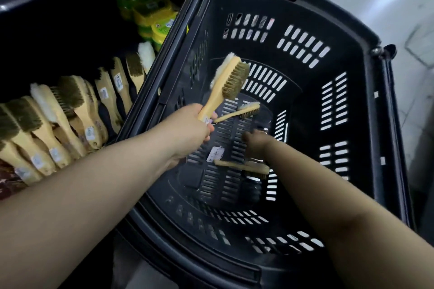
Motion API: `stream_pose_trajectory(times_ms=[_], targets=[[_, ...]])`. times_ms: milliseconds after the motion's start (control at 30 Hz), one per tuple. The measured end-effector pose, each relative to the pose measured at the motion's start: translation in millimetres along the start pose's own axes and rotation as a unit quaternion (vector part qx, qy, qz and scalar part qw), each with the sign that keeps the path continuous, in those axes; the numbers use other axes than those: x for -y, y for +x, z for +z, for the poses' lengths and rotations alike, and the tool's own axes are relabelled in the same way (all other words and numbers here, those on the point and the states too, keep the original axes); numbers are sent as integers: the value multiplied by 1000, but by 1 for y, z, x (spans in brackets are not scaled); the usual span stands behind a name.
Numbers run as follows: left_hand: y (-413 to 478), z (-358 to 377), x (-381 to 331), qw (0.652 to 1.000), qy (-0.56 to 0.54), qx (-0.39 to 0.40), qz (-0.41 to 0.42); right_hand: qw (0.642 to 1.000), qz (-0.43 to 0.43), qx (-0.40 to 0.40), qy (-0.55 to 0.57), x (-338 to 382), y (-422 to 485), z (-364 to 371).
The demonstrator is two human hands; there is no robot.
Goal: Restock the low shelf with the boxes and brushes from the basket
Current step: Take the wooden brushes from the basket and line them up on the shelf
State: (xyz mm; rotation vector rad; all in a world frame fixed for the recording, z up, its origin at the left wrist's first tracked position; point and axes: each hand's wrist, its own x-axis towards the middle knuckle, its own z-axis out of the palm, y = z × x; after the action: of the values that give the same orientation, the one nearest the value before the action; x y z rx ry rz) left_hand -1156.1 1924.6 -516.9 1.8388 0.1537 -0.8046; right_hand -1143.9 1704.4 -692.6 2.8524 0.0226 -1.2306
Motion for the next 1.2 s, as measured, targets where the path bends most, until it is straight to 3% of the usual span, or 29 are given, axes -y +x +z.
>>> stream_pose_trajectory(times_ms=[133,433,533,600,700,767,1033,1100,1200], targets=[[-2,-2,7,1000,15,22,3,988,36,144,-29,0,13,45],[-2,3,3,1000,-12,12,-15,981,-18,180,-65,-5,4,40],[-1,1,1,1000,-23,-2,-12,979,-44,178,87,-5,-12,-9],[-1,1,0,1000,-18,-10,0,957,-65,188,209,-8,-32,-58],[-1,0,1,999,12,-21,24,913,-130,255,291,-13,-72,-122],[-2,0,0,999,14,-18,29,896,-164,251,328,-15,-92,-147],[-8,-2,-2,995,-75,69,11,836,-212,186,471,-9,-107,-168],[-8,-2,0,995,-54,86,22,821,-209,157,508,-7,-99,-165],[-5,-2,3,999,-18,39,30,768,-233,131,582,-10,-82,-156]])
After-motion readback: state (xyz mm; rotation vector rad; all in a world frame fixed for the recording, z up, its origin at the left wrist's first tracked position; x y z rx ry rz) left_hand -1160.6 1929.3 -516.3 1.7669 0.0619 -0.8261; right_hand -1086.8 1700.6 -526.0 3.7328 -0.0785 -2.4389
